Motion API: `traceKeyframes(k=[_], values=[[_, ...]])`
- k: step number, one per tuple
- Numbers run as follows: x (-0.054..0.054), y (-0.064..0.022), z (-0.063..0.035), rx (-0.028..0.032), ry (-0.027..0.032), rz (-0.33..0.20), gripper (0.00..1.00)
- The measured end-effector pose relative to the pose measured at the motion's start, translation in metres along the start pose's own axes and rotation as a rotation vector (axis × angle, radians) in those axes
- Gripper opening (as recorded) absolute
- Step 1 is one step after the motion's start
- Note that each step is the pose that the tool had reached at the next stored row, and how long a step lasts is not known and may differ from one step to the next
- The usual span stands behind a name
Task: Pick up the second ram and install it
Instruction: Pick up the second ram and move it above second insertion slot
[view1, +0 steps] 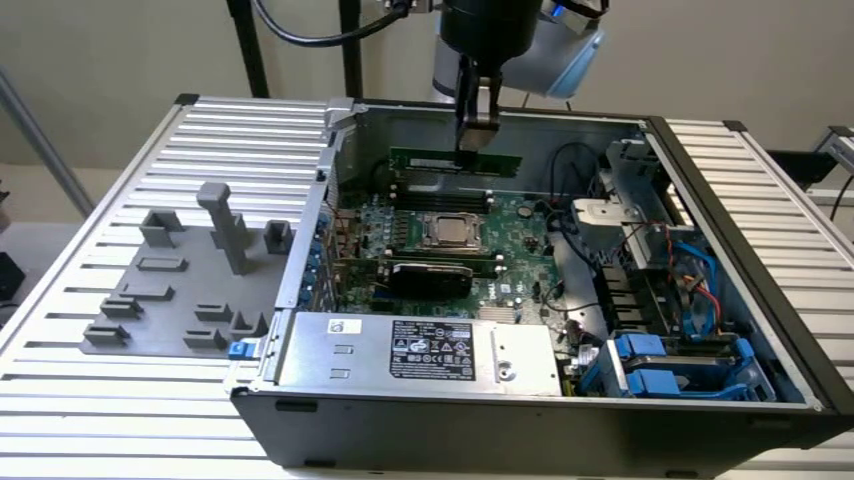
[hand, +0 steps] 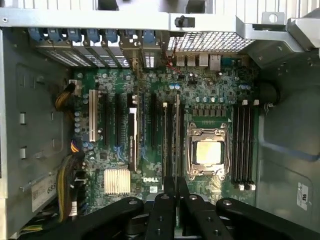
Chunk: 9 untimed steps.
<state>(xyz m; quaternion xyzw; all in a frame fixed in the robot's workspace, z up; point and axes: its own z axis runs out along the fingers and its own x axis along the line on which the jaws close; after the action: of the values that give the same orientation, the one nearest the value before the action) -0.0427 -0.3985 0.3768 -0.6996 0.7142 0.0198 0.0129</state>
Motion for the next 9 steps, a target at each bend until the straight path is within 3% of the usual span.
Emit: traceKeyframes(k=[4, 9], values=[[-0.014, -0.0034, 0.0063, 0.0001, 0.0002, 0.000, 0.13], [-0.017, -0.0035, 0.0092, 0.0003, 0.0004, 0.000, 0.13]])
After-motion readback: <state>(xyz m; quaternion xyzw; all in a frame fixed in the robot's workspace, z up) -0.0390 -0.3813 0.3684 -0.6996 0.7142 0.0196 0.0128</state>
